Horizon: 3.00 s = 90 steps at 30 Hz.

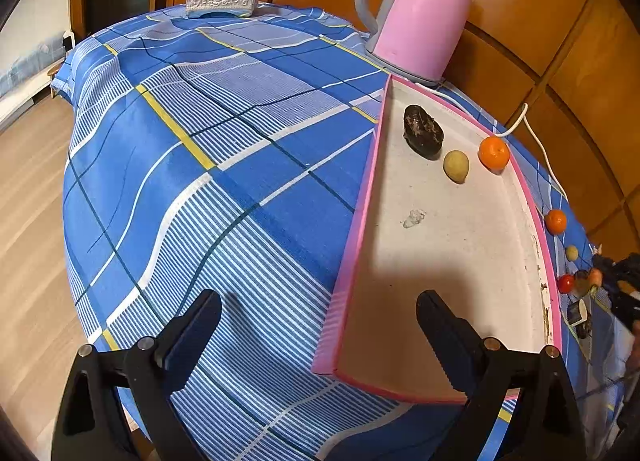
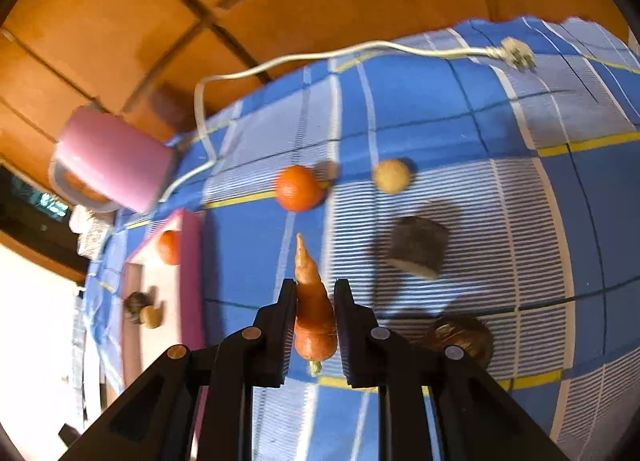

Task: Organize fruits
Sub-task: 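Carry the carrot with the right gripper into the tray and release, then move the open right gripper back toward the remaining fruits, then reach the left gripper to the red tomato and grasp it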

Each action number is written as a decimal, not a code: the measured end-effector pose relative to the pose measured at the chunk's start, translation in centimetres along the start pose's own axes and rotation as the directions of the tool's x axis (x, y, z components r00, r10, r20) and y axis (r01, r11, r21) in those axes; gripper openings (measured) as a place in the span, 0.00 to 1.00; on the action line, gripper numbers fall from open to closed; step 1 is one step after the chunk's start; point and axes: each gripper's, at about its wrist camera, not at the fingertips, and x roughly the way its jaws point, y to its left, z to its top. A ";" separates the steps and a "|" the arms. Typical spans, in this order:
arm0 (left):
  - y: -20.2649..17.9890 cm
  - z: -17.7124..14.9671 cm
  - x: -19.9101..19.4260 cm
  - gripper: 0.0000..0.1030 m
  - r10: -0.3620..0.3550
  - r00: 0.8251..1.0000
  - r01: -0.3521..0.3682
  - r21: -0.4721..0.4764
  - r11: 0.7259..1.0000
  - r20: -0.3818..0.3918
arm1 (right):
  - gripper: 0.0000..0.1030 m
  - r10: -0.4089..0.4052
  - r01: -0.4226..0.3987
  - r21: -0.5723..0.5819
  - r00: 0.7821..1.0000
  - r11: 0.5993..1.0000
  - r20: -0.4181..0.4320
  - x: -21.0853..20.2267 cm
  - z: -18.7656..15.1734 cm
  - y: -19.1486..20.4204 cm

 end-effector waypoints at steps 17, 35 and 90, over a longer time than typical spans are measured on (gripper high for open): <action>0.8 0.0 -0.6 0.96 0.000 1.000 0.001 -0.017 1.000 0.010 | 0.31 0.207 -0.287 -0.376 0.949 0.881 -0.239 3.3 -9.1 16.4; 0.3 -0.2 -0.6 0.96 -0.004 1.000 0.004 -0.012 1.000 0.005 | 0.32 -0.119 0.129 -0.297 0.991 0.946 0.053 -0.7 -6.6 5.6; -7.7 4.3 -3.5 0.96 -0.249 0.968 0.241 0.186 0.952 0.019 | 0.39 -0.700 0.637 0.292 0.654 0.714 0.285 -7.0 -8.1 -13.9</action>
